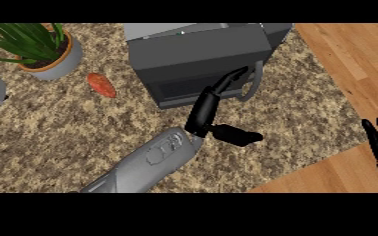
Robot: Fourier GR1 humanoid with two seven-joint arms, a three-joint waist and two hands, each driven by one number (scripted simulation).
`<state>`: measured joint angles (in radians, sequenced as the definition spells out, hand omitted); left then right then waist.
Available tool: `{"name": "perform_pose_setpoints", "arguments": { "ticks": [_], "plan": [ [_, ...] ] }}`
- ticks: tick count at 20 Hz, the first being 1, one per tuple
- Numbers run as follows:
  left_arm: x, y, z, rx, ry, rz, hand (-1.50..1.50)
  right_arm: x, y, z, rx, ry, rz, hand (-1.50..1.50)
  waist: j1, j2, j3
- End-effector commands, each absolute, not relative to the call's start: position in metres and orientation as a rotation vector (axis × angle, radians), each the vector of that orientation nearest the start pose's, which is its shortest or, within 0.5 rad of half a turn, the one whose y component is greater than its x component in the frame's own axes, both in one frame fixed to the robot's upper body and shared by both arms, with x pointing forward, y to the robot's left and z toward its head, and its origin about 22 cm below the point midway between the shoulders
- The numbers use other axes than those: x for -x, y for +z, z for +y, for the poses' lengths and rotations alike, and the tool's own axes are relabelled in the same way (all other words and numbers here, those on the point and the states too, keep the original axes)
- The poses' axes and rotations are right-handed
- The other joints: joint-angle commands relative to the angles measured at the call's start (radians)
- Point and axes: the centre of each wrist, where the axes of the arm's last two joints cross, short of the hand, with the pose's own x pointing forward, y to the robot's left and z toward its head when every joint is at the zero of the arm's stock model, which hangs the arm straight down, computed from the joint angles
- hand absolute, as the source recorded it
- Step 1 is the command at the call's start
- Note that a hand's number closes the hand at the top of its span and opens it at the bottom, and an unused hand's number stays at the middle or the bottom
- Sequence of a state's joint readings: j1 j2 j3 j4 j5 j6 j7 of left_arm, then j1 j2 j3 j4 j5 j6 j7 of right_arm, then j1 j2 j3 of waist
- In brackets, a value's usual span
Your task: Pick up the milk, place it into the microwave and close the microwave
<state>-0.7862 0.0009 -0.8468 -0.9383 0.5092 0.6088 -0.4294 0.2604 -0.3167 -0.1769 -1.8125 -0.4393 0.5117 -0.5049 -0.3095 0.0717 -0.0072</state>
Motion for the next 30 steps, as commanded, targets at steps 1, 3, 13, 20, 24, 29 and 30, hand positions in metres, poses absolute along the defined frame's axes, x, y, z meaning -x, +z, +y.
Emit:
{"name": "perform_pose_setpoints", "arguments": {
  "ticks": [1, 3, 13, 20, 24, 29, 30],
  "plan": [
    [-0.321, 0.034, 0.000, 0.207, -0.375, -1.945, -1.50, -0.182, 0.055, -0.346, -0.413, 0.167, -2.145, -1.50, -0.024, 0.009, 0.001],
    [-0.325, 0.033, 0.002, 0.181, -0.354, -1.952, -1.50, -0.181, 0.055, -0.348, -0.436, 0.170, -2.132, -1.50, -0.032, 0.013, 0.002],
    [-0.343, 0.048, -0.001, 0.164, -0.321, -1.982, -1.50, -0.196, 0.073, -0.346, -0.513, 0.228, -2.147, -1.50, -0.065, 0.030, 0.003],
    [-0.347, 0.048, 0.000, 0.137, -0.290, -1.996, -1.50, -0.201, 0.083, -0.352, -0.514, 0.226, -2.156, -1.50, -0.083, 0.031, 0.003],
    [-0.346, 0.045, 0.001, 0.139, -0.281, -2.004, -1.50, -0.202, 0.084, -0.353, -0.516, 0.209, -2.148, -1.50, -0.100, 0.033, 0.003],
    [-0.348, 0.045, 0.000, 0.142, -0.274, -2.011, -1.50, -0.206, 0.094, -0.356, -0.524, 0.240, -2.150, -1.50, -0.102, 0.031, 0.003],
    [-0.348, 0.045, 0.000, 0.140, -0.267, -2.006, -1.50, -0.207, 0.093, -0.357, -0.522, 0.232, -2.153, -1.50, -0.102, 0.031, 0.004]
  ]
}}
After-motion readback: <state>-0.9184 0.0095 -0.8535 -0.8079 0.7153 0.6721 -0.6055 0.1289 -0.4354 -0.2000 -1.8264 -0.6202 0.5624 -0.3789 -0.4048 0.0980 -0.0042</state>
